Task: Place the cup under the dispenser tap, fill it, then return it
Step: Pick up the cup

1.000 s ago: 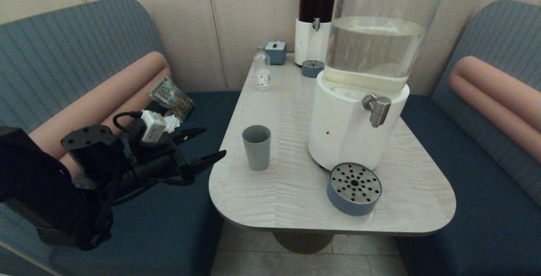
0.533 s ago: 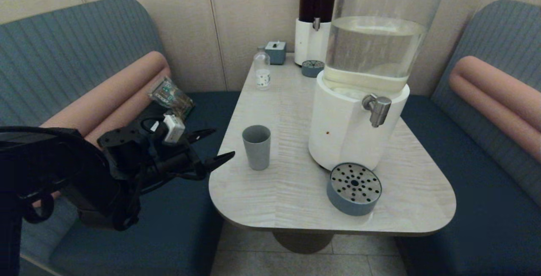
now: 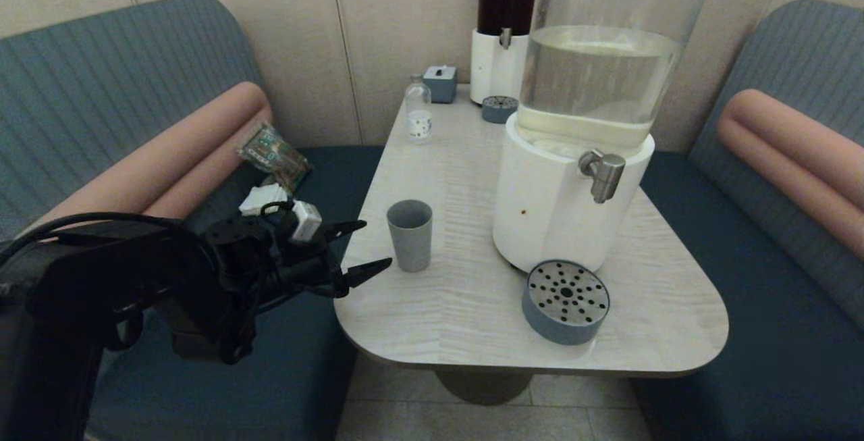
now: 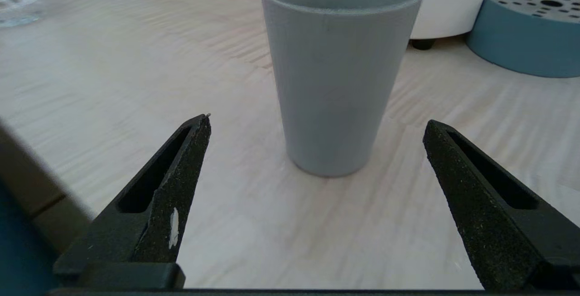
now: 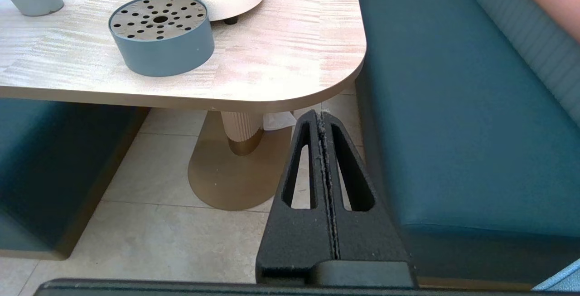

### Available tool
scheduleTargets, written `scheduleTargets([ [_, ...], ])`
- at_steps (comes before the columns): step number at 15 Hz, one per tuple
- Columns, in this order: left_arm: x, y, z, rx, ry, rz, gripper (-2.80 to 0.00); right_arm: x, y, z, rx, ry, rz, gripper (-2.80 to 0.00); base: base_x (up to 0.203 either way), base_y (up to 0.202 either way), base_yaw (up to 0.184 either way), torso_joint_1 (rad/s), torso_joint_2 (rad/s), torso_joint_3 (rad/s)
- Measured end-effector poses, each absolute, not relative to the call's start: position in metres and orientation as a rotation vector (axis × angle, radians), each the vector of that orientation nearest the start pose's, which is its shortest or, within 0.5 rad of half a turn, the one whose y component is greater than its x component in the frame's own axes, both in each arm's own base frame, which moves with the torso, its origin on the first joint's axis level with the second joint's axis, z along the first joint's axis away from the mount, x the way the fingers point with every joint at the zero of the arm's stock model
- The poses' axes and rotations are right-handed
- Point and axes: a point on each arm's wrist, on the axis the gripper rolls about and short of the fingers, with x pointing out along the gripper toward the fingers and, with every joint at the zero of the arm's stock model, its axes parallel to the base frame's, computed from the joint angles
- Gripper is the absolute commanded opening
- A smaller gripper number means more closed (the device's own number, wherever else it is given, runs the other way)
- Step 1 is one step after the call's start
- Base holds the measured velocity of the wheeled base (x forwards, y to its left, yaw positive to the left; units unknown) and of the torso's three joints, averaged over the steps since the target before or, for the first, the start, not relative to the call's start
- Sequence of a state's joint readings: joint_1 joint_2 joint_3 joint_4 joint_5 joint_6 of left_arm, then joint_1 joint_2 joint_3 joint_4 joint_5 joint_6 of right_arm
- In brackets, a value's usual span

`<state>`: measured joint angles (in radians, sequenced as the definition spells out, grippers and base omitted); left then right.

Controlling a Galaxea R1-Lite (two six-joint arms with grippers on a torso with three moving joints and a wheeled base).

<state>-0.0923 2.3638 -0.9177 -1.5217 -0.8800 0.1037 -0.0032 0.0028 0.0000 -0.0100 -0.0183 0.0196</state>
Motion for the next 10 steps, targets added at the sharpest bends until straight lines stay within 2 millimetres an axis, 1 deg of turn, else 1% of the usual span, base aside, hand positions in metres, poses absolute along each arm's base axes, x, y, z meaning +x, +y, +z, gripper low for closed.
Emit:
scheduleTargets([
  [3, 0.406, -0.069, 0.047, 0.104, -0.118, -1.002, 0.00, -0.023, 0.000, 0.077, 0.020, -0.007, -0.021, -2.80, 0.000, 0.000, 0.000, 0.000, 0.00, 0.000],
  [5, 0.415, -0.073, 0.049, 0.104, -0.143, -1.004, 0.00, -0.023, 0.000, 0.077, 0.020, -0.007, -0.021, -2.80, 0.000, 0.000, 0.000, 0.000, 0.00, 0.000],
  [8, 0.422, -0.081, 0.051, 0.066, -0.147, -1.014, 0.00, -0.023, 0.000, 0.077, 0.020, -0.007, -0.021, -2.80, 0.000, 0.000, 0.000, 0.000, 0.00, 0.000],
  [10, 0.428, -0.083, 0.051, 0.065, -0.162, -1.012, 0.00, -0.023, 0.000, 0.077, 0.020, -0.007, -0.021, -2.80, 0.000, 0.000, 0.000, 0.000, 0.00, 0.000],
])
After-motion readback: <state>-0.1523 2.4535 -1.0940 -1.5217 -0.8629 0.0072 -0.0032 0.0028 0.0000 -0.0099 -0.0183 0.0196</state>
